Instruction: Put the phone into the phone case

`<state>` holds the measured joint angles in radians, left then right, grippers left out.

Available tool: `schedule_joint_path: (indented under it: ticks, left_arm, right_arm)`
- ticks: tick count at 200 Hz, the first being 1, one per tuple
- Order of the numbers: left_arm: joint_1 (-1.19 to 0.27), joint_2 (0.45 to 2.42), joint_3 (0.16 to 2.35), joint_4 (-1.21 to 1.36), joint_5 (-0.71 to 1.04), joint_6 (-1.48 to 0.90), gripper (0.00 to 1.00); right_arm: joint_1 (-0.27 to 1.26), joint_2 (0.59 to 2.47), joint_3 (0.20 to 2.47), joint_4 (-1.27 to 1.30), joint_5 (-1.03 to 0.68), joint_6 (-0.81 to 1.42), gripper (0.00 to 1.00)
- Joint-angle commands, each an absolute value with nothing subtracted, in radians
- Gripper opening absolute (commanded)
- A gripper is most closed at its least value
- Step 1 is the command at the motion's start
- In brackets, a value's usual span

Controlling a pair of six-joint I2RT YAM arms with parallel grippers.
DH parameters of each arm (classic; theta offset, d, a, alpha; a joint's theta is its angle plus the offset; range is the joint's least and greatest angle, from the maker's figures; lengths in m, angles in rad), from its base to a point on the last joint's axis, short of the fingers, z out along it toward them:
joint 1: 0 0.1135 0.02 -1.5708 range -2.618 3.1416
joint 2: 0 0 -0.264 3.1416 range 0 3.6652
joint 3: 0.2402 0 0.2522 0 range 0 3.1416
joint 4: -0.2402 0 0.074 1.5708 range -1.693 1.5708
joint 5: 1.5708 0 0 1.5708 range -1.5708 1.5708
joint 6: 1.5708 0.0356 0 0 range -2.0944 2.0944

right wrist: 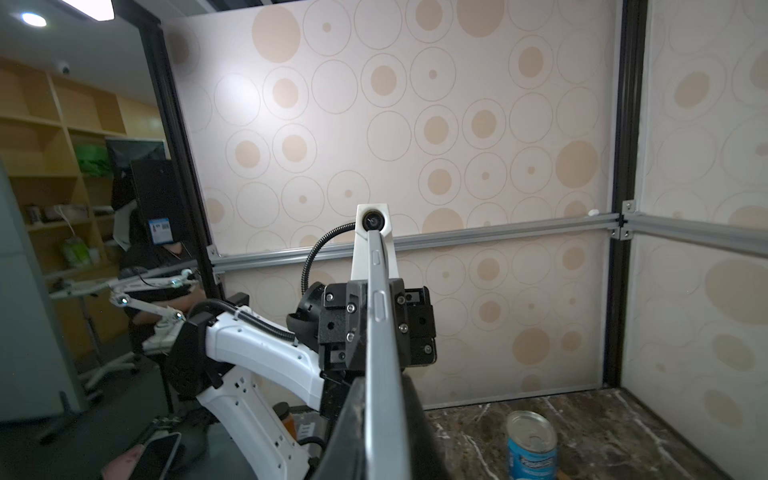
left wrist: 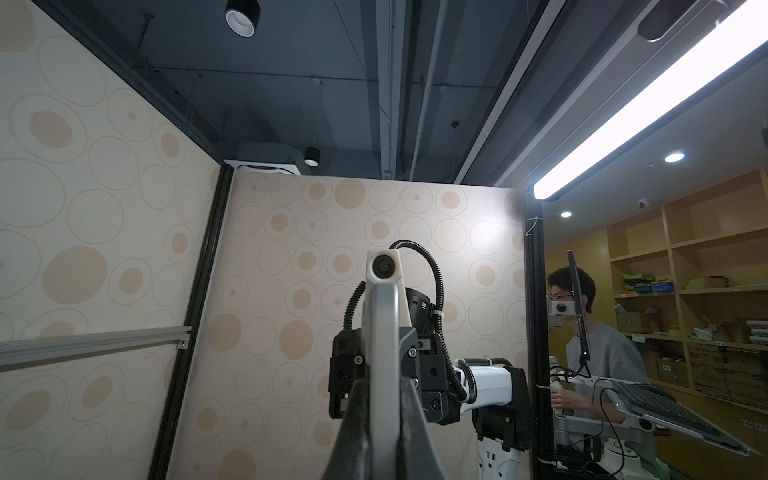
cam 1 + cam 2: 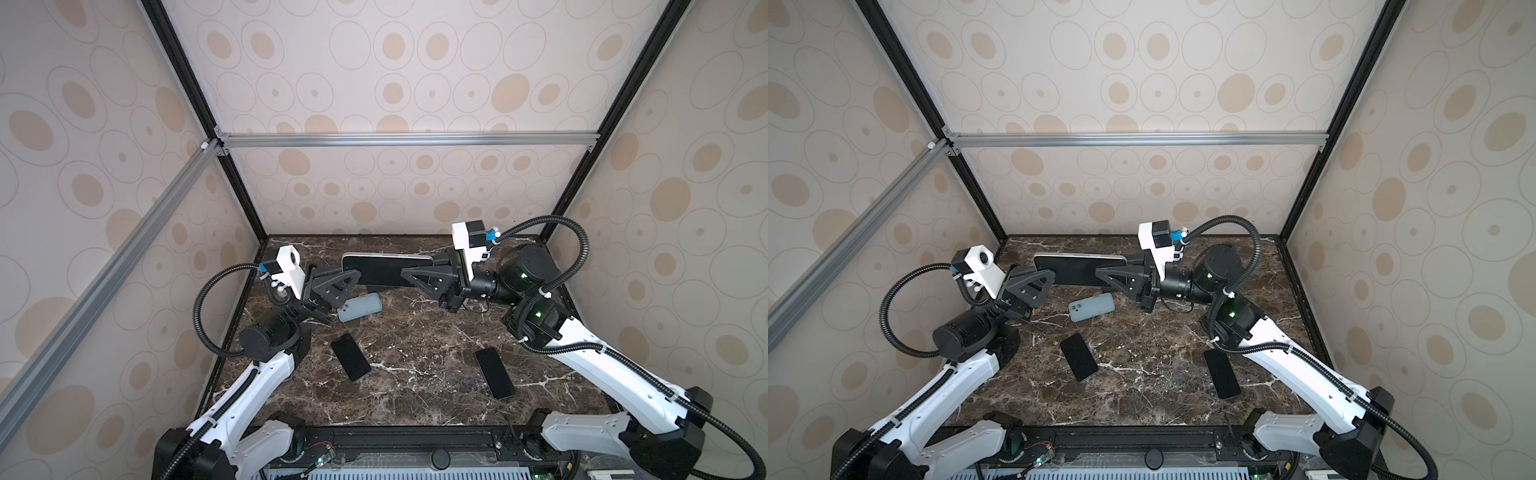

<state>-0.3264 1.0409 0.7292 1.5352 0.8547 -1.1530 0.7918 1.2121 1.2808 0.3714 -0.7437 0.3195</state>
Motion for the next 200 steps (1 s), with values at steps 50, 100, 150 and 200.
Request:
schedule_joint_path:
  ticks: [50, 100, 150, 200]
  left_arm:
    - [-0.31, 0.958, 0.723, 1.358, 0.762, -0.962, 0.05]
    - [-0.283, 0.9, 0.747, 1.037, 0.62, -0.782, 0.2]
    - [-0.254, 0.843, 0.772, 0.815, 0.476, -0.614, 0.45]
    - [-0.244, 0.814, 0.804, 0.704, 0.413, -0.516, 0.66]
  right_arm:
    - [0.79, 1.253, 1.391, 0.316, -0.804, 0.24, 0.0]
    - [0.787, 1.186, 1.313, 0.301, -0.573, 0.19, 0.0]
    - [0.764, 1.231, 1.404, 0.215, -0.541, 0.18, 0.0]
    - [0.759, 1.282, 1.447, 0.203, -0.505, 0.163, 0.0]
